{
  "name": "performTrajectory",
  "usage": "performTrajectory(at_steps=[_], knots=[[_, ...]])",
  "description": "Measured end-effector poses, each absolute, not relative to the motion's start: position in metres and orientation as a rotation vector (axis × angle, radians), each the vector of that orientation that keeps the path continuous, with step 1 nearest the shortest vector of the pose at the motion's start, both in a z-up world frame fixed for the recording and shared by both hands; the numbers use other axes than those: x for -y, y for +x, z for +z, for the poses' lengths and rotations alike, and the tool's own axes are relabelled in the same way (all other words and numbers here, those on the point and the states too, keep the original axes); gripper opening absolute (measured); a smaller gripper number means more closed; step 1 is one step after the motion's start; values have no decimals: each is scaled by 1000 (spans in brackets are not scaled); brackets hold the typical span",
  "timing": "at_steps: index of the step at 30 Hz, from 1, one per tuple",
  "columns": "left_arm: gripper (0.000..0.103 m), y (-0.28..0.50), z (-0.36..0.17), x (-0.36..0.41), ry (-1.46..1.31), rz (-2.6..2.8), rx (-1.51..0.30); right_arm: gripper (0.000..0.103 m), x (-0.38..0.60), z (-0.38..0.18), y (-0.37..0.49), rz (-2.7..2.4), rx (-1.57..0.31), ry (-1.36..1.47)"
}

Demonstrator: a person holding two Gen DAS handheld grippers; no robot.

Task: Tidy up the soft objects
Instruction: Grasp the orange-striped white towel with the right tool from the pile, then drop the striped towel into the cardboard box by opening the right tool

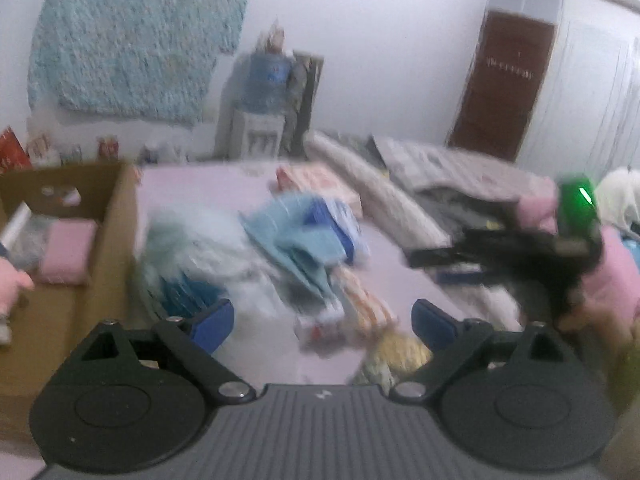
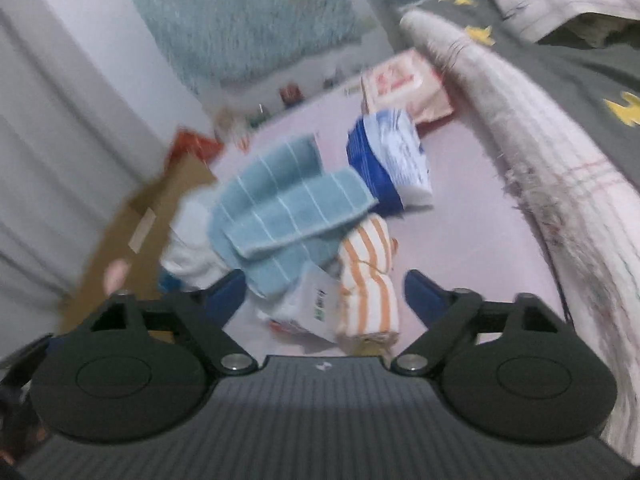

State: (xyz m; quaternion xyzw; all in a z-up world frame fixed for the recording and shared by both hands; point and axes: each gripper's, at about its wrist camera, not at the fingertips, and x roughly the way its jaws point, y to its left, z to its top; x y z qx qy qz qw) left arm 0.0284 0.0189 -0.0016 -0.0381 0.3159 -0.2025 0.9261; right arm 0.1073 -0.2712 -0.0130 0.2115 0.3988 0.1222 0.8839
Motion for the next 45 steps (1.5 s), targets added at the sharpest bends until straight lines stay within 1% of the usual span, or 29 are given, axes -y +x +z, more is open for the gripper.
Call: performTrajectory(at_steps=[1,2,3,5,6,7,8,10,12,19,22,23,24,25,27,29,32,35,38,41,43,45], knots=[[91,27,-10,-13,-63,-420,-672,73,264,-21,115,261,-855,416],[88,26,-18,-8,-50,-421,-686,69,260,-28,124,266,-877,400],[85,25,-26,-4,-39,-417,-694,64,257,-36,133,258,-901,381],[81,24,-36,-1,-16,-404,-712,60,252,-48,148,252,-942,355],[80,26,-42,-1,-13,-399,-721,56,251,-55,156,254,-967,351],[79,25,-46,-2,-14,-397,-731,48,250,-62,162,243,-995,347],[77,25,-47,-3,-18,-394,-738,44,249,-71,169,243,-1030,345],[74,25,-49,-9,-31,-385,-746,40,253,-77,170,261,-1034,394],[72,26,-47,-15,-39,-373,-738,39,260,-73,165,236,-1018,433],[72,33,-45,-22,-73,-364,-719,39,296,-34,118,175,-892,568],[75,34,-39,-22,-90,-374,-707,39,294,-2,99,238,-844,596],[79,32,-36,-23,-94,-375,-699,39,287,9,95,277,-830,599],[83,30,-31,-26,-96,-376,-681,39,277,23,94,327,-815,593],[84,25,-25,-29,-93,-371,-652,39,267,35,94,375,-797,585],[92,16,-13,-40,-88,-337,-598,39,235,63,101,489,-764,553],[95,5,-2,-55,-94,-289,-547,39,199,83,114,602,-746,524],[98,-12,9,-84,-121,-191,-492,40,126,102,147,752,-777,472],[98,-26,11,-113,-150,-91,-473,40,49,102,184,790,-852,399],[98,-37,9,-140,-194,-1,-471,40,-17,88,228,716,-932,322],[98,-42,3,-159,-241,55,-482,40,-63,77,261,587,-926,245],[98,-45,1,-166,-258,79,-487,43,-83,69,277,505,-904,183],[98,-47,-1,-172,-263,92,-492,47,-93,61,290,436,-906,132]])
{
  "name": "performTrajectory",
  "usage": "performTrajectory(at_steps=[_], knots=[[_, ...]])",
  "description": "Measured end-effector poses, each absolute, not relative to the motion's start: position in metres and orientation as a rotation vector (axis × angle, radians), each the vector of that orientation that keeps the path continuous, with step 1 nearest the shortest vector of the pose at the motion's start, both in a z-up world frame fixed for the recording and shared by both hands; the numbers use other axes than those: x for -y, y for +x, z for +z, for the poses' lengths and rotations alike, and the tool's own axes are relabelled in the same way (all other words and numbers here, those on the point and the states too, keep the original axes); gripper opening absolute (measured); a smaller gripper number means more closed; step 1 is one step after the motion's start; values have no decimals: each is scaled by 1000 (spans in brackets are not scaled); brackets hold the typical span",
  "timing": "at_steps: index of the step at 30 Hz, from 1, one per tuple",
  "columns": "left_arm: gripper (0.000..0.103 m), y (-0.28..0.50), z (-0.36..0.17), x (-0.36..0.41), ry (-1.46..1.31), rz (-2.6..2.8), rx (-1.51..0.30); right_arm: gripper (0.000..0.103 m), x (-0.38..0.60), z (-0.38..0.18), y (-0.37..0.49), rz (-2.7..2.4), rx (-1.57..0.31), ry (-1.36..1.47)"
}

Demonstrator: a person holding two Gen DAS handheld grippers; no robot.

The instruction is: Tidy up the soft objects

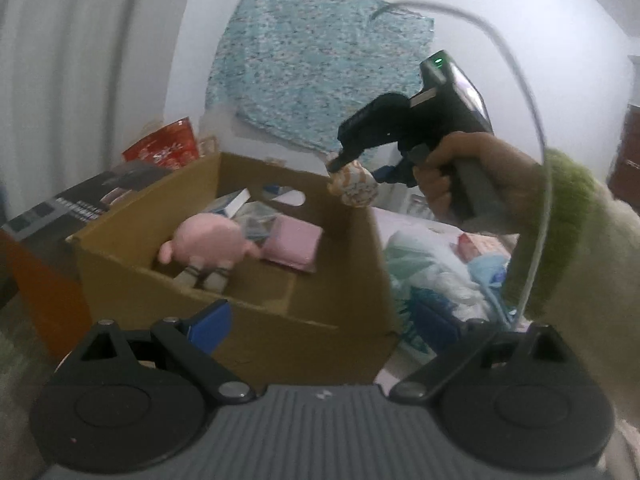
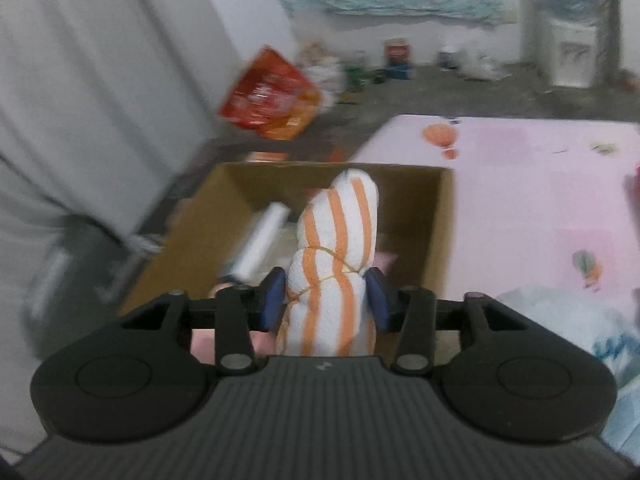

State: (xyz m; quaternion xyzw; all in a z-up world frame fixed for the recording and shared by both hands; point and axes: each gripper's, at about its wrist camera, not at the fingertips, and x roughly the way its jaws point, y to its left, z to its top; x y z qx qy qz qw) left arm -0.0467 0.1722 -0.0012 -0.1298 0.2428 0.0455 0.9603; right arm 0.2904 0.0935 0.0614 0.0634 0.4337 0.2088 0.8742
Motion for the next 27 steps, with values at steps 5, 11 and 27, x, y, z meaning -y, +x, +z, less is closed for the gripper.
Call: performTrajectory(at_steps=[5,11,27], knots=[[98,-52,-2,-180,-274,105,-496,66,-78,59,279,423,-858,129],[98,-50,-1,-173,-267,84,-498,67,-8,88,232,499,-783,236],[98,11,7,-55,-61,-225,-564,81,289,50,62,324,-688,621]])
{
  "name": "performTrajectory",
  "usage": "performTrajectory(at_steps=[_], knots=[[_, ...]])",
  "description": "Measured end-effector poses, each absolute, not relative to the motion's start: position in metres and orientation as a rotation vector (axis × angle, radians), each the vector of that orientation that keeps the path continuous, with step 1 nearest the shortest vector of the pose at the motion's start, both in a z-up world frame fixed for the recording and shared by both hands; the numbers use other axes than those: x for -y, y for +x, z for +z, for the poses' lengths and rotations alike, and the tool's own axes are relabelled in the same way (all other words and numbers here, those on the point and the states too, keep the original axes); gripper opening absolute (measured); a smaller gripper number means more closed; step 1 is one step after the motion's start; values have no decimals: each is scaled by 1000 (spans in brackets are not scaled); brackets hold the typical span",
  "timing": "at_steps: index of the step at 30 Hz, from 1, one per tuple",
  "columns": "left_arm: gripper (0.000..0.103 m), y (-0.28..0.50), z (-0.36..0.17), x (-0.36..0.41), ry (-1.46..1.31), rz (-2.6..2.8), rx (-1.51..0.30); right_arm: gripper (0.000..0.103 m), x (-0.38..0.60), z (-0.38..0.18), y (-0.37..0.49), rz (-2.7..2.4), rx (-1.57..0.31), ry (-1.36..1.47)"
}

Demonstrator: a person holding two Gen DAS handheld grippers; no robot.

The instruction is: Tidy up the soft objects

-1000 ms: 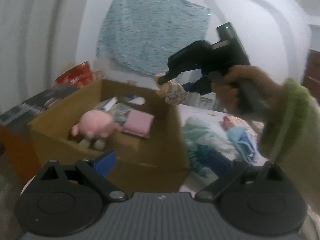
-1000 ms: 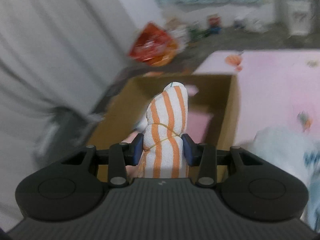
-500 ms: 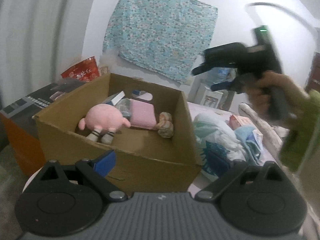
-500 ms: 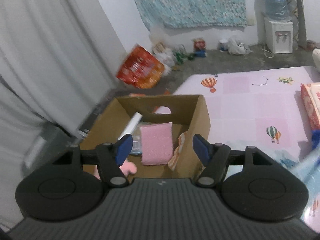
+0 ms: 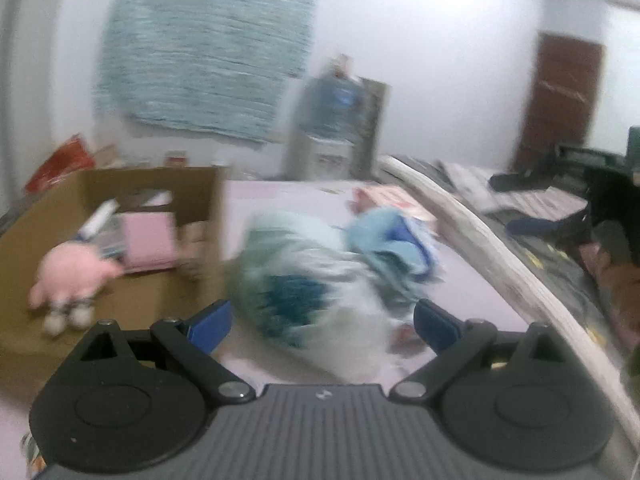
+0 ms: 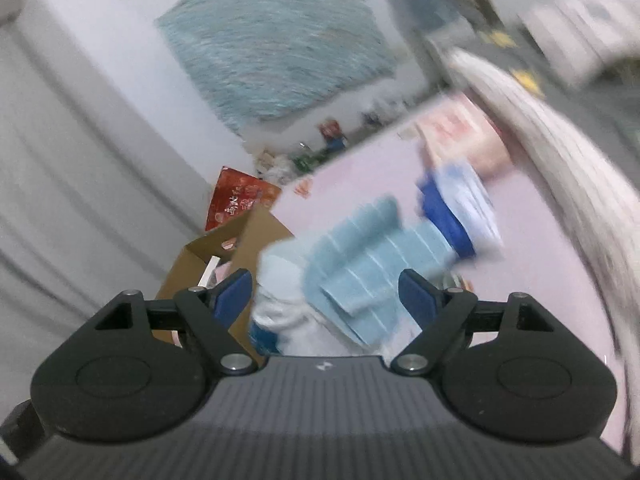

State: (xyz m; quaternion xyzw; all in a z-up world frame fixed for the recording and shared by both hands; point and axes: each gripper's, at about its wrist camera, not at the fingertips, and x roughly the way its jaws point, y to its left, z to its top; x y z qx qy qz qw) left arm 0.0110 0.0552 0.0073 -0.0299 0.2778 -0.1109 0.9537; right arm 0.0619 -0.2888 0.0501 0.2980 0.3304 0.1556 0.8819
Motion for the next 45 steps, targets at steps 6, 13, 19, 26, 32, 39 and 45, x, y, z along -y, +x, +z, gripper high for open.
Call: performTrajectory(at_steps=[6,13,19,26,32,39,45], knots=[[98,65,9,17,88,-335,-612,81,322,-14,70,331,-736,861],[94,137,8,43,61,-192,-650,73,306,-61,128,361,-780,1068],[71,196,16,39,4,-110,-667,65,304,-89,168,361,-817,1199],[77,266,-13,35,-90,-163,-862,65,298,-113,190,373,-872,1319],[72,262,-27,37,-100,-332,-884,65,302,-133,198,369,-837,1410],[72,233,-33,72,122,-487,-871,66,302,-148,212,381,-817,1459],[73,223,-58,111,441,-473,-907,66,309,-124,217,398,-787,1349]])
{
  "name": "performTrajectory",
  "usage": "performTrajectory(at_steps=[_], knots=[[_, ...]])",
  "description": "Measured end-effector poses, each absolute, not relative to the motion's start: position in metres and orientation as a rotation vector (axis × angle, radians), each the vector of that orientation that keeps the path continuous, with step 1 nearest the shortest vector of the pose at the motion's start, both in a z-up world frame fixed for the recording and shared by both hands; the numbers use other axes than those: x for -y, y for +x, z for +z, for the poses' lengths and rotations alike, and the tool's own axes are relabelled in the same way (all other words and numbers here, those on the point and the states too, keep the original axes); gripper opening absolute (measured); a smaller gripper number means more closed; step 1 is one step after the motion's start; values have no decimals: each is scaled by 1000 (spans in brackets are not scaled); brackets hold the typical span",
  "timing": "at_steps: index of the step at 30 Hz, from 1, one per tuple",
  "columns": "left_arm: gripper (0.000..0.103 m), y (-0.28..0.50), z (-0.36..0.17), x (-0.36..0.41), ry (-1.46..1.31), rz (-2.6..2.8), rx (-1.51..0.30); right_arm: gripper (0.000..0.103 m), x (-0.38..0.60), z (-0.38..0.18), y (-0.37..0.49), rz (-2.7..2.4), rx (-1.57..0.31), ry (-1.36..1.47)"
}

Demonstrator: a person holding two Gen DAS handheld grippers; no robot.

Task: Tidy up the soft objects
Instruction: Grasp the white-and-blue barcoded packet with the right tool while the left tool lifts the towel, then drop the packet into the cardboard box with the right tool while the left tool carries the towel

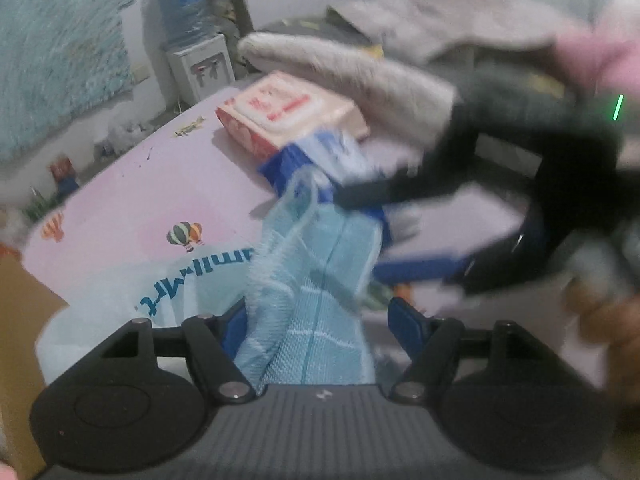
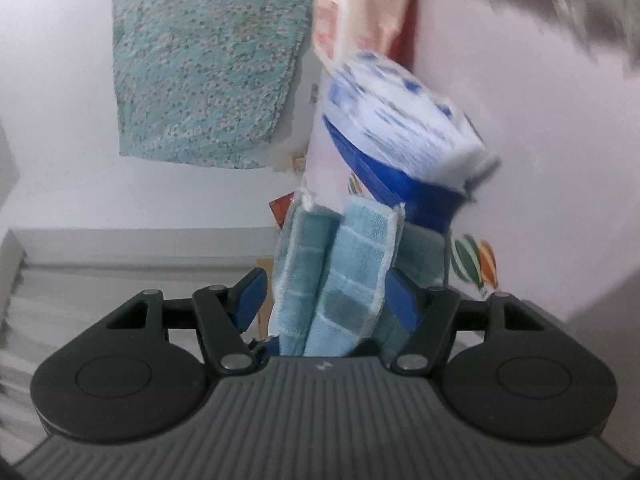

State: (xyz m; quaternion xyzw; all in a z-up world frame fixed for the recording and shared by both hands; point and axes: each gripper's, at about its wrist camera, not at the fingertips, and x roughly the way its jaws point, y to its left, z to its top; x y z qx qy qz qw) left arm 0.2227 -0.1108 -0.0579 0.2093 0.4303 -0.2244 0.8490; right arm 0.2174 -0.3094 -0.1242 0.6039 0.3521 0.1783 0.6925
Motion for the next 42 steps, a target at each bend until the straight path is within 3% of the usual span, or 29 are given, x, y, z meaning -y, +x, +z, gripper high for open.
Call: performTrajectory(at_steps=[6,14,17,21,24,29,36,42], knots=[[66,232,-71,113,488,-424,-947,72,332,-65,227,309,-697,1016],[72,238,-79,123,588,-410,-958,80,307,-54,298,161,-880,520],[69,246,-79,123,576,-397,-986,80,292,-64,318,164,-941,438],[53,248,-81,121,586,-377,-981,80,286,-83,339,174,-1021,438],[39,248,-79,118,578,-370,-968,71,292,-91,342,187,-1035,481],[27,248,-73,111,543,-367,-951,59,310,-94,329,195,-995,563],[23,243,-47,101,428,-376,-900,58,340,-82,295,163,-904,673],[23,229,-2,81,283,-371,-818,58,354,-38,260,196,-812,724]])
